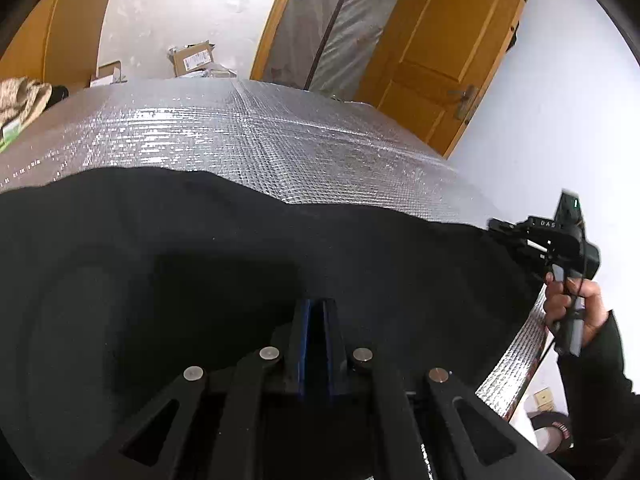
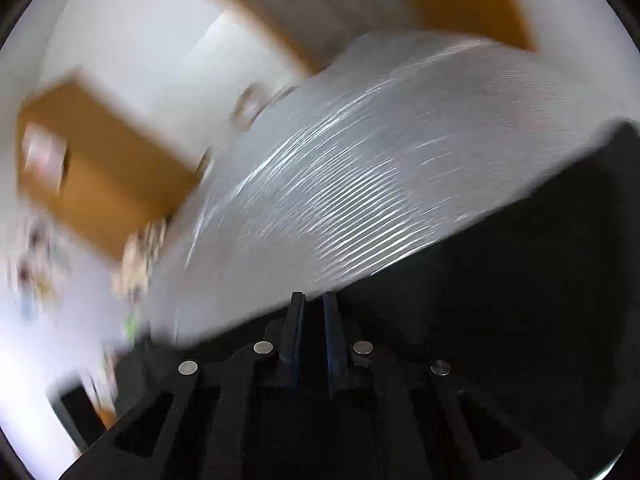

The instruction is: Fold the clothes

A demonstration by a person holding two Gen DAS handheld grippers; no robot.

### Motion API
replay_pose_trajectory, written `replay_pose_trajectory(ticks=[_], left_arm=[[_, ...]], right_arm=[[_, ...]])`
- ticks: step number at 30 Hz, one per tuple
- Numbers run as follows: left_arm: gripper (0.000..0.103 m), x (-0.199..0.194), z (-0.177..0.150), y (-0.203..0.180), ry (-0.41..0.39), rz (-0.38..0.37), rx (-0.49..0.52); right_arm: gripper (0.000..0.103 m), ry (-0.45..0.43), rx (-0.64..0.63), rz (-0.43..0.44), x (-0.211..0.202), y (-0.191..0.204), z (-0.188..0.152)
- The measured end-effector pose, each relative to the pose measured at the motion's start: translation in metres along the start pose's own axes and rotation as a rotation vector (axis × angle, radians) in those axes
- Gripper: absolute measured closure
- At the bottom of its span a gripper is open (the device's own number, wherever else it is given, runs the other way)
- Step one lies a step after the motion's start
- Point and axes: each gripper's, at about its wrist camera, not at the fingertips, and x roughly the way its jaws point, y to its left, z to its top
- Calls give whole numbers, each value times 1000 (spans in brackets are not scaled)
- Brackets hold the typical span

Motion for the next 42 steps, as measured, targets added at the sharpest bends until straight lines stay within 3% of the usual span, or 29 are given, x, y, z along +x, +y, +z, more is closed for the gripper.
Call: replay_pose_trajectory(ticks=[4,7,11,12,16,18,20,25,29,32,37,38,39,40,42], left_arm=[[97,1,1,3,-4,-8,-2],[97,1,1,4,-6,-13,-7],[97,0,0,3,-5,-14,-7],[97,-1,0,3,-5,-14,-6],[97,-4,-3,1,-11,-1,2],[97,-6,-4,0,-21,9,-4],[97,-12,-6,1,-37,23,-14],[97,-25,-8,11,-73,56,-49],[97,-31,-7,22,-80,95,-85],[97,-36,-12,28,-79,116,-93],[97,-40,-24,38,-75,110,-118],[97,-41,-24,38,-77,111,-117],[97,-41,-23,38,-77,113,-115],[97,-42,-23,38,-81,116,-113],[97,-45,-21,37,-94,119,-110]], right_arm=[[97,-170,178,-75,-43,-64,23],[92,-242,184,-116,-71,-71,24],[92,-163,122,-119,-62,-65,16],[99,-156,127,-127,-59,-70,17],[99,-248,201,-176,-82,-99,25],[97,-266,215,-244,-81,-95,28],[93,-257,199,-240,-81,-84,26],[92,-175,-64,-84,-71,-6,-5],[89,4,-252,37,-27,61,-42],[88,124,-319,148,9,95,-79],[88,238,-289,231,66,124,-88],[88,256,-240,212,76,117,-82],[97,272,-189,186,86,109,-76],[100,271,-148,180,88,104,-72],[93,246,-112,173,82,102,-66]])
